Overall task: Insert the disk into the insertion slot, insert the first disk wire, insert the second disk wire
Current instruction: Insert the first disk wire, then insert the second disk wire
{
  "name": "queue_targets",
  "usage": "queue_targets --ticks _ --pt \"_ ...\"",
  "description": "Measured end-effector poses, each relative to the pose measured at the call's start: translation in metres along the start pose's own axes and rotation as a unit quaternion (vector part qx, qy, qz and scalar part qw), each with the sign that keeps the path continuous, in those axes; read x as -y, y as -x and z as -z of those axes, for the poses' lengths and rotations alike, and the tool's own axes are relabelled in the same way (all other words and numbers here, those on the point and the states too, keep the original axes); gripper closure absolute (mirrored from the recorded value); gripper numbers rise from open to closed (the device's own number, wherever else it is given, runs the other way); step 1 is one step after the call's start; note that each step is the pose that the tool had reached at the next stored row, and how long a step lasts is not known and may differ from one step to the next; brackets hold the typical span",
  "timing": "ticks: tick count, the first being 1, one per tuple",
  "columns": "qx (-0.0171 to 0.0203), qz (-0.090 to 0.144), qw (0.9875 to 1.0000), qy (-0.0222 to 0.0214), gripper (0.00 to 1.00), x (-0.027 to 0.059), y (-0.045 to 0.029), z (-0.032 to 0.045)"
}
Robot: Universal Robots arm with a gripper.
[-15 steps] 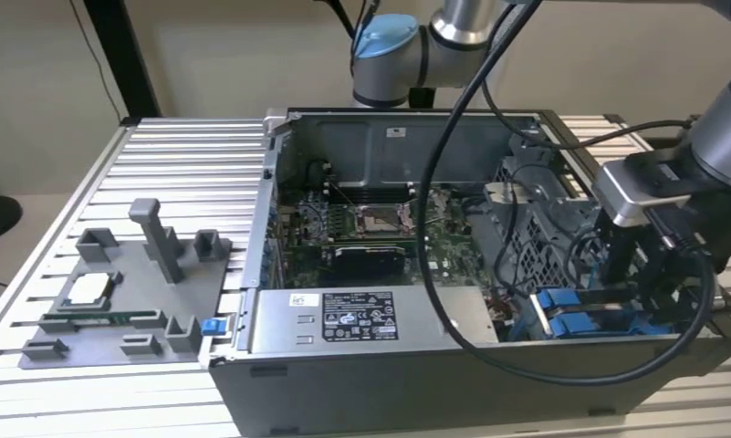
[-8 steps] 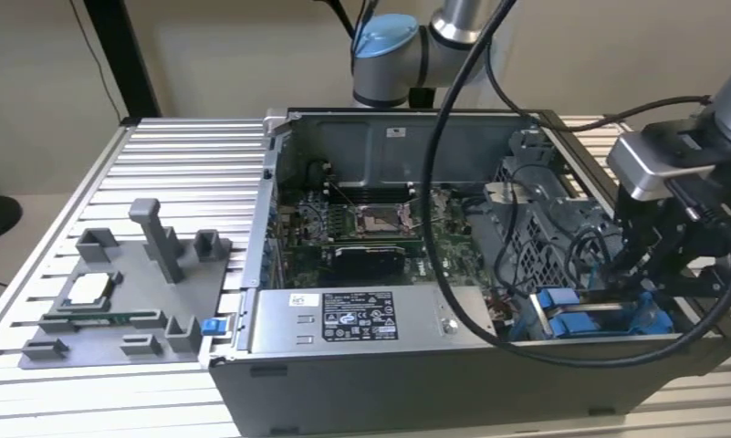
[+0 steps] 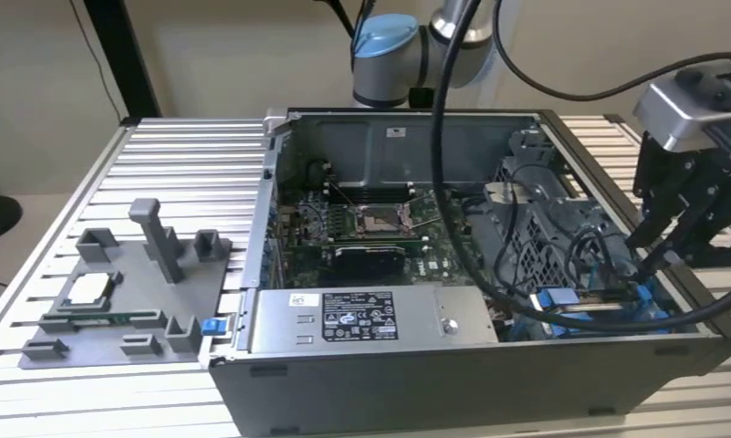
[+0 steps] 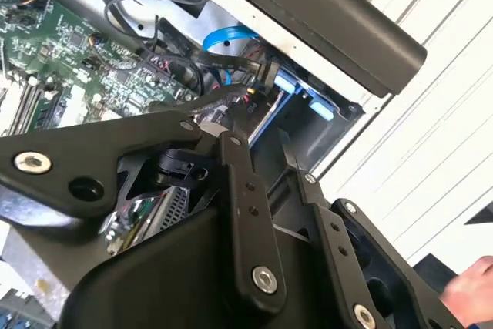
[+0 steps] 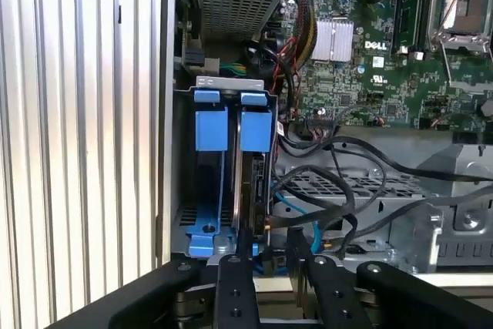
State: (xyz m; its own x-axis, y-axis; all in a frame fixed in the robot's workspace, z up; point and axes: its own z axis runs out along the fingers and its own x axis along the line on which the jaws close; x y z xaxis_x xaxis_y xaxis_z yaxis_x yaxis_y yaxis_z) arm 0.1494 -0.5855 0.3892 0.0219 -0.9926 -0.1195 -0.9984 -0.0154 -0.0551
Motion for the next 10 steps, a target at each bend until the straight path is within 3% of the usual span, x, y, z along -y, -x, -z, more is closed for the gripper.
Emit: queue_targets --ticks 6,10 --pt "-0.0001 0.000 1.0000 0.0000 0.00 0.0012 0.0024 0.0200" --pt "0.0000 0.000 1.0000 0.0000 0.00 0.0016 0.0034 0.0281"
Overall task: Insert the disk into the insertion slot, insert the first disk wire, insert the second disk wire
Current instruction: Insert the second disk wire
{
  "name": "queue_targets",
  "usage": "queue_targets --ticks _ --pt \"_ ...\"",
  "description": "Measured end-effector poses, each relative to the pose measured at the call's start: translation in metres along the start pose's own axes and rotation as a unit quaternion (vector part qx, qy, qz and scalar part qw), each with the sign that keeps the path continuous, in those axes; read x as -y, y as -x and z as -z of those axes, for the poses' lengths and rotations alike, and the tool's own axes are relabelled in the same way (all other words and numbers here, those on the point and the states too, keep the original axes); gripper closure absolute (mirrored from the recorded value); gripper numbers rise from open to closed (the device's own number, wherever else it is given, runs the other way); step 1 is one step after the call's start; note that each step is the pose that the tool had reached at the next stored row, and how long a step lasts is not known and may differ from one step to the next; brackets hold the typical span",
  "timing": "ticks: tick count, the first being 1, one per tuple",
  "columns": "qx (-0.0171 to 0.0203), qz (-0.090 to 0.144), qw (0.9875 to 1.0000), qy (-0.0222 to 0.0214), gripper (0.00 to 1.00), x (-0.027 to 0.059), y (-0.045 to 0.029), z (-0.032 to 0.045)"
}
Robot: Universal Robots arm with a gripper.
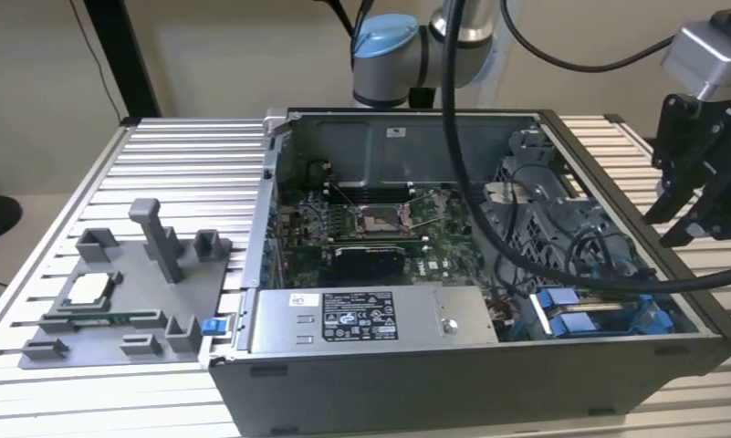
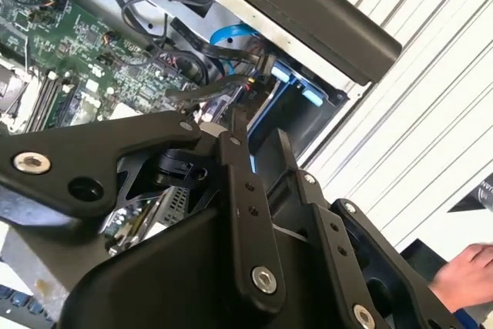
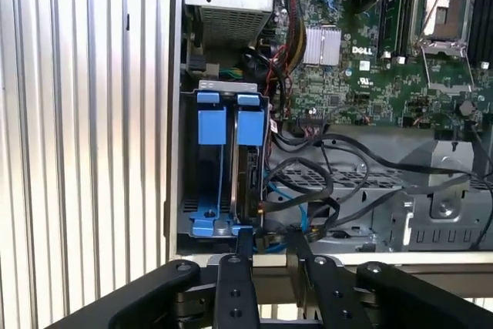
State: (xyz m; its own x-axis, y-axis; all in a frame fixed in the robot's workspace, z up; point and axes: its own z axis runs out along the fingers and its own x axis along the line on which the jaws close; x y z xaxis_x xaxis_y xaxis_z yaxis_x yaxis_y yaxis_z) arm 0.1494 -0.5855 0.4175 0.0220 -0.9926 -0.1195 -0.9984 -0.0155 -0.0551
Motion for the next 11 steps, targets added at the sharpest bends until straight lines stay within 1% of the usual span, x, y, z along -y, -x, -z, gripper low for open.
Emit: queue_targets --ticks 4,11 --pt "0.0000 0.000 1.0000 0.0000 0.00 0.0002 0.0006 0.0048" --pt "0.0000 0.000 1.0000 0.0000 0.00 0.0005 0.0011 0.0088"
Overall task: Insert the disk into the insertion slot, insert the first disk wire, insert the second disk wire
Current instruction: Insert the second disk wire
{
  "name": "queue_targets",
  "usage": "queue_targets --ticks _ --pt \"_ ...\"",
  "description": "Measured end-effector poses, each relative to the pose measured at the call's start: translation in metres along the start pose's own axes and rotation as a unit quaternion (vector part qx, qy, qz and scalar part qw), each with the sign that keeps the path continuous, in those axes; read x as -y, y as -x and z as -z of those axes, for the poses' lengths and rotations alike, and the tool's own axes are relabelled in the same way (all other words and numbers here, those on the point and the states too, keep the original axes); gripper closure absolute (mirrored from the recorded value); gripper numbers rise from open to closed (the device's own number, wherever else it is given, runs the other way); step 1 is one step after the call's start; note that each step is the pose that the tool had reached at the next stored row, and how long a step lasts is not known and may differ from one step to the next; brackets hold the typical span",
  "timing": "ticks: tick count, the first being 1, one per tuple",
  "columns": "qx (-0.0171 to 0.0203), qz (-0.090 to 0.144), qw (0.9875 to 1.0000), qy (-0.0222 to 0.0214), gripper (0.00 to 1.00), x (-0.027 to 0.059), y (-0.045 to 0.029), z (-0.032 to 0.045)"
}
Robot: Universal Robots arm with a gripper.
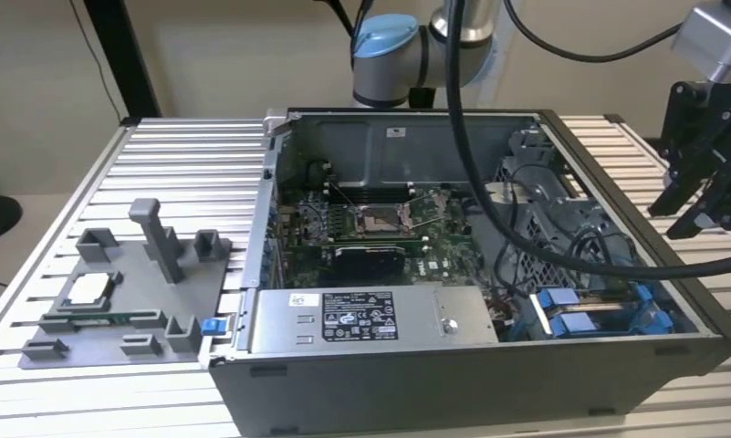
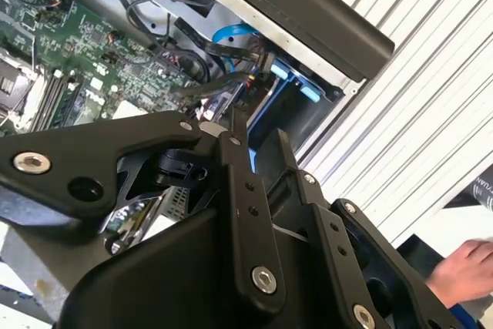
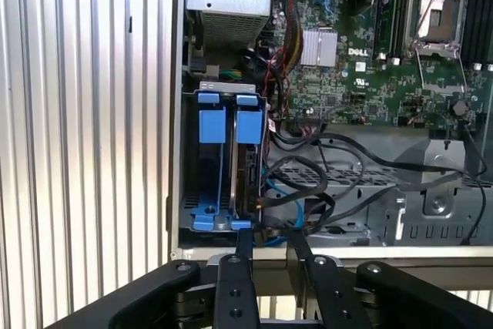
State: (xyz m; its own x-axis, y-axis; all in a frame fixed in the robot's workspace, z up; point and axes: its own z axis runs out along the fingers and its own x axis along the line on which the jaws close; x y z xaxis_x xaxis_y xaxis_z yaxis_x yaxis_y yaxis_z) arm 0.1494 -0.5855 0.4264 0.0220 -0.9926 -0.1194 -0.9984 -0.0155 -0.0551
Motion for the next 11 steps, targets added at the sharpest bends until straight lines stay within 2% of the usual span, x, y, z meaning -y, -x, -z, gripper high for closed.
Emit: queue_targets --ticks 11 --pt "0.0000 0.000 1.0000 0.0000 0.00 0.0004 0.0009 0.0076"
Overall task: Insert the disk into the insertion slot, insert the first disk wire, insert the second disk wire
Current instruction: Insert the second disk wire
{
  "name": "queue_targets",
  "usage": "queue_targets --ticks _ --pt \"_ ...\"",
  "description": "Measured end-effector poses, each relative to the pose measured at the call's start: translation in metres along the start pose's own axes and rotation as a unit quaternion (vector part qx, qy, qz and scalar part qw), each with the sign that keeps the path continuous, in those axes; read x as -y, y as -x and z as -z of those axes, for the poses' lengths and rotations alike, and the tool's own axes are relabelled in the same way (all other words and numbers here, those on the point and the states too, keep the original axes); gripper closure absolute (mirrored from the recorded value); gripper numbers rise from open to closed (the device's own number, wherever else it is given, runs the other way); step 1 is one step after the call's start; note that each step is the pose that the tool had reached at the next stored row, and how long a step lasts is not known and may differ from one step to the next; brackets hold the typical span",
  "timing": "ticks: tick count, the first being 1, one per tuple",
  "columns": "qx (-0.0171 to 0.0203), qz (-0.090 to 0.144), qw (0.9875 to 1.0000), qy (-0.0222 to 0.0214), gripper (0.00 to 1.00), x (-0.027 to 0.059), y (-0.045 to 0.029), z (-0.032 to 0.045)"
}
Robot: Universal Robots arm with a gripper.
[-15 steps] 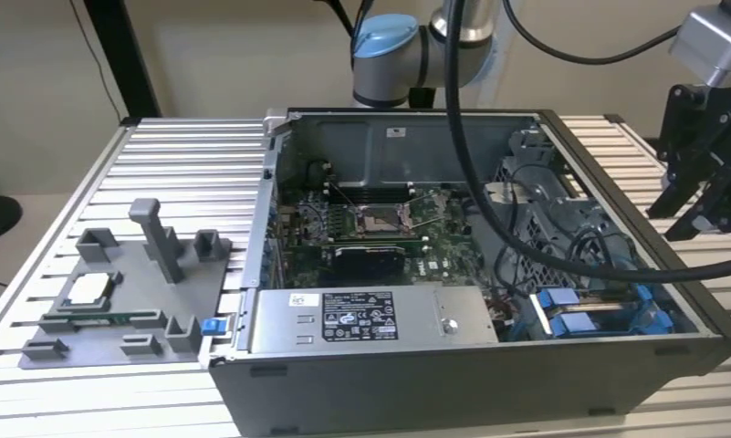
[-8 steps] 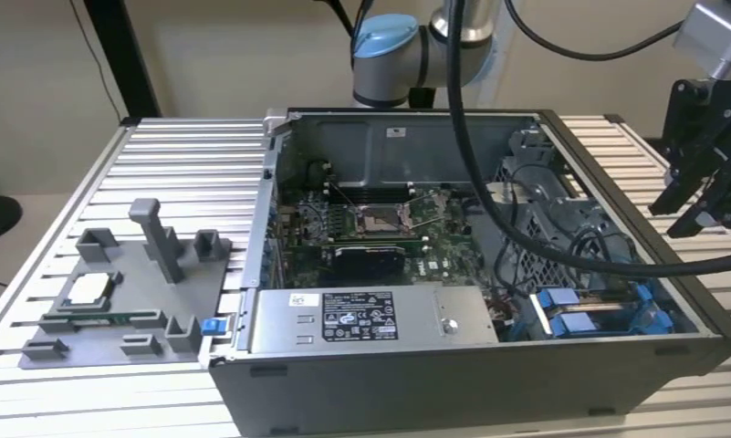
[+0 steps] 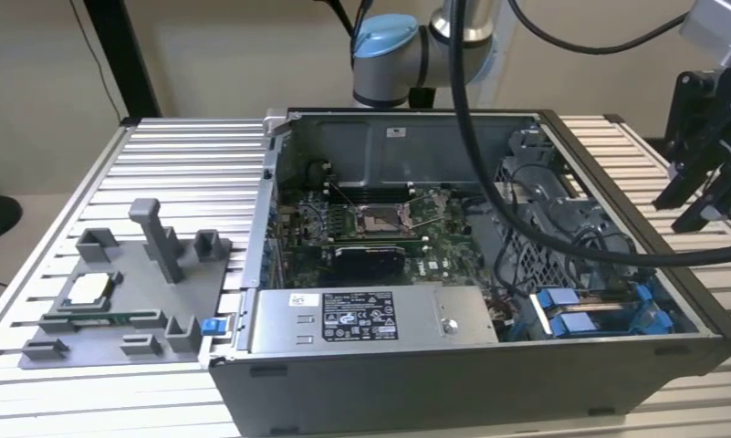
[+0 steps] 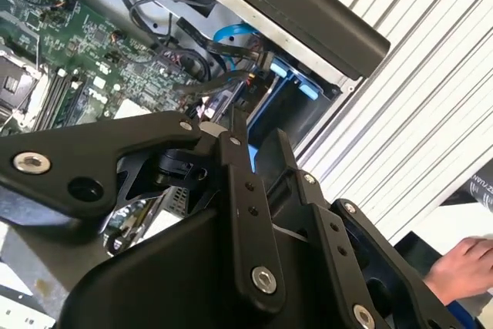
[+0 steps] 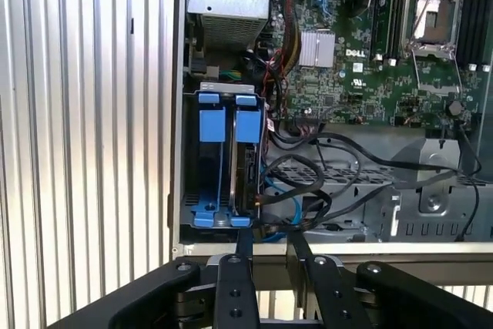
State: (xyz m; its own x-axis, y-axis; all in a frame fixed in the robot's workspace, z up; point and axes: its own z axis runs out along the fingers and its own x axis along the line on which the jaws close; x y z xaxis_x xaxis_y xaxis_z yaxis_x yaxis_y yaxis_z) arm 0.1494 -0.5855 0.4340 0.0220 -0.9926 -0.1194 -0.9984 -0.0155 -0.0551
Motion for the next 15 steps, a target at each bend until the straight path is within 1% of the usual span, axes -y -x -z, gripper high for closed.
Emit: queue_targets --ticks 15 --pt "0.0001 0.000 1.0000 0.0000 0.00 0.0003 0.0007 0.0060"
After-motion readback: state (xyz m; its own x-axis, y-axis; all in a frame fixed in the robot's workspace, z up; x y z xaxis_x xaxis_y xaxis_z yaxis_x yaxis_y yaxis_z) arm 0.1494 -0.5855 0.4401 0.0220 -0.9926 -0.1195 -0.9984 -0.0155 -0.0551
